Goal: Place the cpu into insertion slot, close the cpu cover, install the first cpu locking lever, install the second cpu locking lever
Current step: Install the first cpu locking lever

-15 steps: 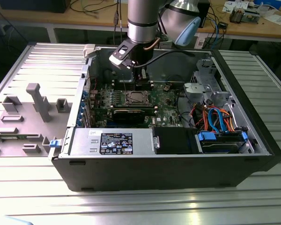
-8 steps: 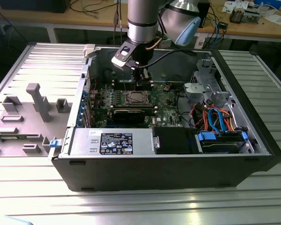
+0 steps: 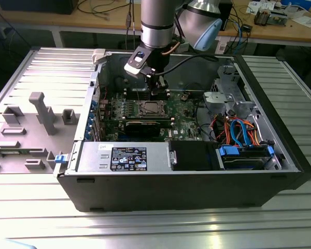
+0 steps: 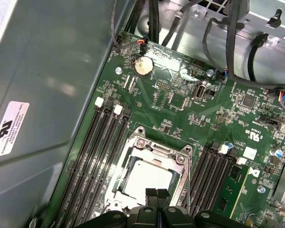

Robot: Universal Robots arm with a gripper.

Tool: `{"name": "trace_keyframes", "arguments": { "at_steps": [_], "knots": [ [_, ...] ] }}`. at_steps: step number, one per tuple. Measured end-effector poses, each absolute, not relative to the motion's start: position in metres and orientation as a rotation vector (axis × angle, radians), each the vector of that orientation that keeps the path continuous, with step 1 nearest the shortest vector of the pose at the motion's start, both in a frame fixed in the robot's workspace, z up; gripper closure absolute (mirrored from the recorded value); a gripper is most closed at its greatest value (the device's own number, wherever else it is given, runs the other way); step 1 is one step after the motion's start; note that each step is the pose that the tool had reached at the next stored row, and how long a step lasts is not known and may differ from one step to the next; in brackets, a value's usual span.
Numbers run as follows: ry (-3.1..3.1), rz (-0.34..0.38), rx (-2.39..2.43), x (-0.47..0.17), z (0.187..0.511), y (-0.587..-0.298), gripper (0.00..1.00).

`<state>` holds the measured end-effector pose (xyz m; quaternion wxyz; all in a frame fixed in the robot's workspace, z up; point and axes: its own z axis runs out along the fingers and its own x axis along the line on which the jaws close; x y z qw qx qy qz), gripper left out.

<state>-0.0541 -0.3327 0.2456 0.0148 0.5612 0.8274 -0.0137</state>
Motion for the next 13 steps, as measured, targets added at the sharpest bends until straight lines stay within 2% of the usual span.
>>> {"name": "trace_keyframes", "arguments": {
  "at_steps": [13],
  "knots": [
    [2.639,-0.041,1.647,-0.0547,0.2456,-0.3327,0.89]
  ]
}}
